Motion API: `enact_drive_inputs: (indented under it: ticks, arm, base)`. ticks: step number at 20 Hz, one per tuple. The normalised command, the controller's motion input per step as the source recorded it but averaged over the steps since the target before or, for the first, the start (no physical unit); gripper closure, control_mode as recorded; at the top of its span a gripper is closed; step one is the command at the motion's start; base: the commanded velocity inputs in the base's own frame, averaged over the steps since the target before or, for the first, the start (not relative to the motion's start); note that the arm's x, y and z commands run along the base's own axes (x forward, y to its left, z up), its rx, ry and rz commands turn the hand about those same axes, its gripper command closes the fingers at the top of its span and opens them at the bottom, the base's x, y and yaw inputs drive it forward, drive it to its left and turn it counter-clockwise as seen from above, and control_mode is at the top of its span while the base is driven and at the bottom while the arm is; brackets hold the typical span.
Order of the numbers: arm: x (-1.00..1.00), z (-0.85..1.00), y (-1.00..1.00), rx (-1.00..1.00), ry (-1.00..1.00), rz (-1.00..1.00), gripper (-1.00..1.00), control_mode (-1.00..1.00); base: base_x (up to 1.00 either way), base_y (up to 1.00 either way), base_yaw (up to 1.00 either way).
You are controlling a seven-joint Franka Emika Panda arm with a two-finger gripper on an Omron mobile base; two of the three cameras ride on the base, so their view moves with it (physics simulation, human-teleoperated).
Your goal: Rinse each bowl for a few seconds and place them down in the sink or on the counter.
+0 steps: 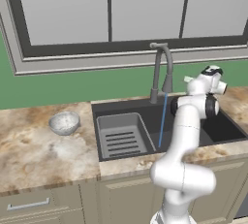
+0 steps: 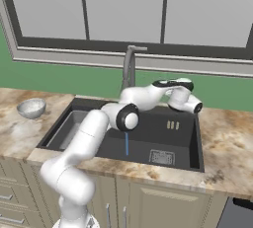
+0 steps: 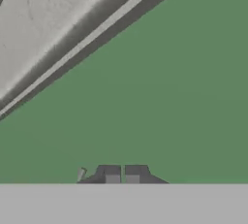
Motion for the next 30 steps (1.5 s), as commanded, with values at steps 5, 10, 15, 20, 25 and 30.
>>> enact_drive_inputs:
  ticks: [5,10,15,20,25,30]
  arm:
    - [-0.41,0.98,-0.45,0.12,0.01,0.0,1.0,-1.0]
    - [-0.86,0.57,-0.09,0.09,0.09,-0.01,1.0,-1.0]
    - [-1.0,0.04,0.11,0.0,0.02,-0.09,1.0,-1.0]
    - [-1.0,0.02,0.05,-0.03,-0.1,-0.12,1.0,-1.0]
    - [-0.66,0.28,-0.14,0.0,0.07,-0.11,1.0,-1.0]
    - [-0.46,0.16,-0.26,0.0,0.19,-0.11,1.0,-1.0]
  base:
    - [0.0,0.0,0.0]
    - [0.0,0.0,0.0]
    - [0.0,0.0,0.0]
    - [0.0,0.0,0.0]
    - [0.0,0.0,0.0]
    - [0.0,0.0,0.0]
